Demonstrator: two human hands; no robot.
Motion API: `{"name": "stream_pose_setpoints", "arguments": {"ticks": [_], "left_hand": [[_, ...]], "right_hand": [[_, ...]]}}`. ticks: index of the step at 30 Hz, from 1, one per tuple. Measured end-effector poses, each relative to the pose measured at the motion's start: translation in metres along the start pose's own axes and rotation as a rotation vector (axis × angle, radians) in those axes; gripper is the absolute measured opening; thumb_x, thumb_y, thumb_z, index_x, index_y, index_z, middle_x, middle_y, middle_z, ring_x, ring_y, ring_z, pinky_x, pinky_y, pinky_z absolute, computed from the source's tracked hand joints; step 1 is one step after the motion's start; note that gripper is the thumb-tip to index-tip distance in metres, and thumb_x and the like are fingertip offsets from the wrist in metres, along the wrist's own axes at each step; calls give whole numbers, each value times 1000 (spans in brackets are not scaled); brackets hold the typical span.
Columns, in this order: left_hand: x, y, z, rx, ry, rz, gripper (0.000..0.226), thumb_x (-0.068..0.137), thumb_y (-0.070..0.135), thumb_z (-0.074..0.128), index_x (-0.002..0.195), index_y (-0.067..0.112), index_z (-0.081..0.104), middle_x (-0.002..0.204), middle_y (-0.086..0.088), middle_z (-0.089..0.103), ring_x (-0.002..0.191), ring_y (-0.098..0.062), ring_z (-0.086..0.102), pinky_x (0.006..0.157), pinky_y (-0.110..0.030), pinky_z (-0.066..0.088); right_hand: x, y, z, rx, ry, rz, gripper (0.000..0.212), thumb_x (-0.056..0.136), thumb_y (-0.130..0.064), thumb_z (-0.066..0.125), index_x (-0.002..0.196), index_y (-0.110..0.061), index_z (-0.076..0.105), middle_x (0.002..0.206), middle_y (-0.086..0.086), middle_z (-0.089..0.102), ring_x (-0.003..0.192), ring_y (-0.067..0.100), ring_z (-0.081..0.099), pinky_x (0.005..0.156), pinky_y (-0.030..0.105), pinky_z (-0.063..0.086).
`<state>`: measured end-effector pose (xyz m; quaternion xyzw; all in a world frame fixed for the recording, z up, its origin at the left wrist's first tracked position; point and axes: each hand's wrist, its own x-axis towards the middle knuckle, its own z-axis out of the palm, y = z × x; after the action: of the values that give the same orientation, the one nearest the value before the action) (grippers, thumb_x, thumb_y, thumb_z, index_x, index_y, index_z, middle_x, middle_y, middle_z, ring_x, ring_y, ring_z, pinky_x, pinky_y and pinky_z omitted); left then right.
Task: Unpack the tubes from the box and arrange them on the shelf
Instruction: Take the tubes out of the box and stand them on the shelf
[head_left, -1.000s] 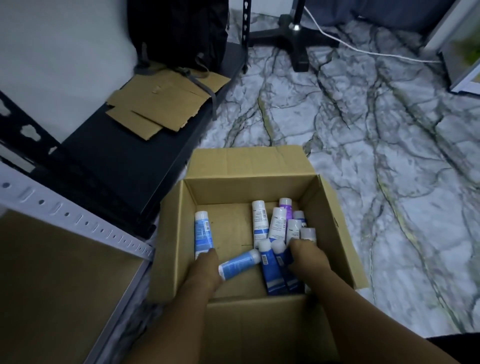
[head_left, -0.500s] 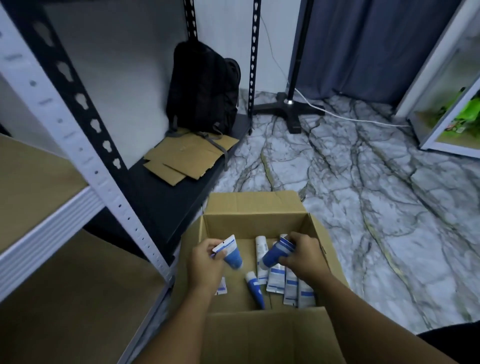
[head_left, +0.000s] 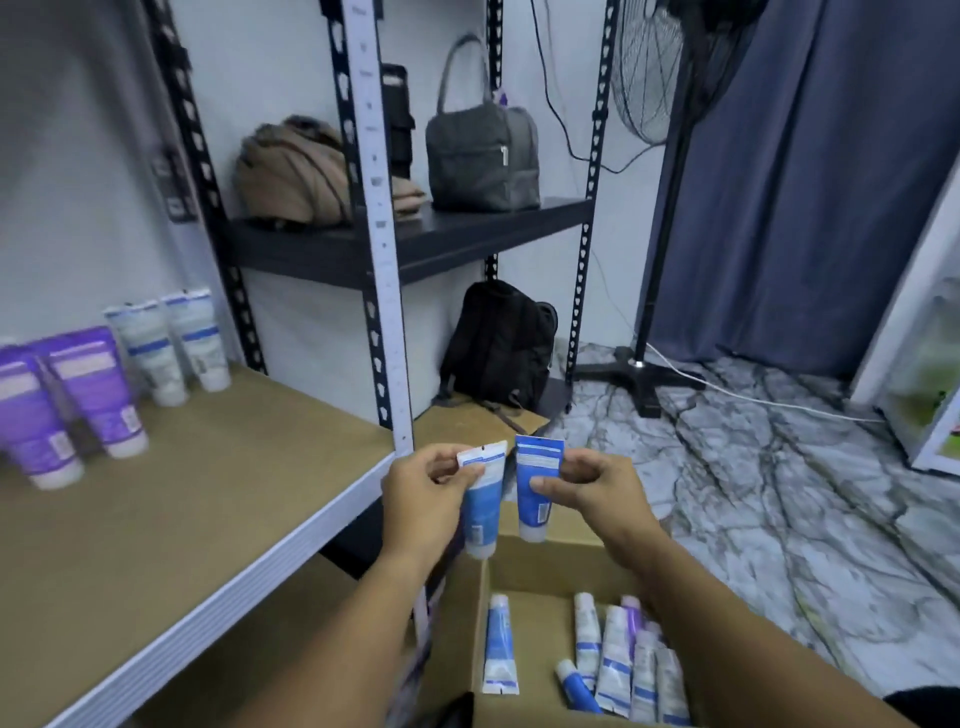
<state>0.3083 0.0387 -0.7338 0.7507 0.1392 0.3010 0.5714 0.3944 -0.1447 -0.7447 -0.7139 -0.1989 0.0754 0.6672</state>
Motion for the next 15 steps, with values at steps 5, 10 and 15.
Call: {"name": "stream_pose_setpoints", "arguments": {"ticks": [5, 10, 15], "left_hand": [[7, 48, -61, -12, 103, 78, 17, 78, 11, 81, 88, 24, 75, 85, 10, 76, 82, -4, 71, 74, -19, 56], [1, 78, -129, 12, 214, 111, 17, 79, 14, 81, 93, 22, 75, 87, 12, 75, 79, 5, 68, 68, -10, 50], [-8, 90, -197, 60, 316, 158, 19, 78, 14, 82, 93, 22, 76, 89, 10, 77, 86, -2, 70, 78, -16, 53]], "right_hand": [[2, -61, 48, 125, -100, -117, 28, 78, 0, 78, 105, -6, 74, 99, 10, 77, 92, 27, 74, 66, 29, 59], [5, -100, 106, 170, -207, -171, 29, 78, -4, 79, 106, -10, 74, 101, 7, 77, 96, 25, 73, 86, 45, 58], [-1, -119, 167, 185, -318, -188, 30, 79, -8, 79, 109, -11, 73, 103, 4, 76, 97, 23, 73, 87, 46, 58]]}}
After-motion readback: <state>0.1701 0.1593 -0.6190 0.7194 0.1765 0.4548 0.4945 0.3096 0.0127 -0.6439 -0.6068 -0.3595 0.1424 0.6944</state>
